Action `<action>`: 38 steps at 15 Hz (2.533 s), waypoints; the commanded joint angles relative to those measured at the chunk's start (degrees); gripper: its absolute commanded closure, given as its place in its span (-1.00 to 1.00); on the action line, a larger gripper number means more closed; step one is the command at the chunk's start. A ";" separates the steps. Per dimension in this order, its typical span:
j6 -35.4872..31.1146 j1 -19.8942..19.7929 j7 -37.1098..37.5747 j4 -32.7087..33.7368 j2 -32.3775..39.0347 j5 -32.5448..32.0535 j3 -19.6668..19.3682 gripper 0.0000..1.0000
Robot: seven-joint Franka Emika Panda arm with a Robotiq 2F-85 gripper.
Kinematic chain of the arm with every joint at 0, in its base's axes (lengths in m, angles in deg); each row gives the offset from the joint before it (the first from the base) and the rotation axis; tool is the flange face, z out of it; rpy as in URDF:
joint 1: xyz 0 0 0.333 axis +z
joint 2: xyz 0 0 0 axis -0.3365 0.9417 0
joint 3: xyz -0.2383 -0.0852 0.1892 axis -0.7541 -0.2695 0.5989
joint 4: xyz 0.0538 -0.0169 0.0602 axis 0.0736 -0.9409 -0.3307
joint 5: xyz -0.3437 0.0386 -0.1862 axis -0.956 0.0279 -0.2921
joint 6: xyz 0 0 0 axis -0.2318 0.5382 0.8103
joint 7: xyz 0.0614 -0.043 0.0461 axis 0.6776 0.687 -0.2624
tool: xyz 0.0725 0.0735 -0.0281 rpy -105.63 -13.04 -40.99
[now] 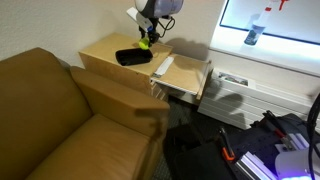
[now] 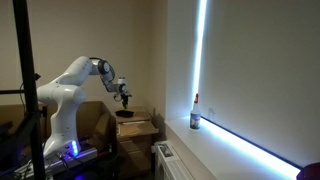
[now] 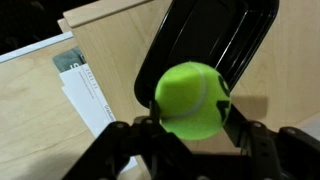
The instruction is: Put the green ball on the black dish and then close the sliding drawer
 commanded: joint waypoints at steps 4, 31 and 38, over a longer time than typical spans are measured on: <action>-5.08 3.64 4.20 -1.04 0.71 -2.93 -2.33 0.22; 1.14 0.76 15.18 7.89 7.92 -2.99 -3.39 -1.00; 28.52 -6.34 23.64 26.01 19.36 -1.68 -2.87 -1.00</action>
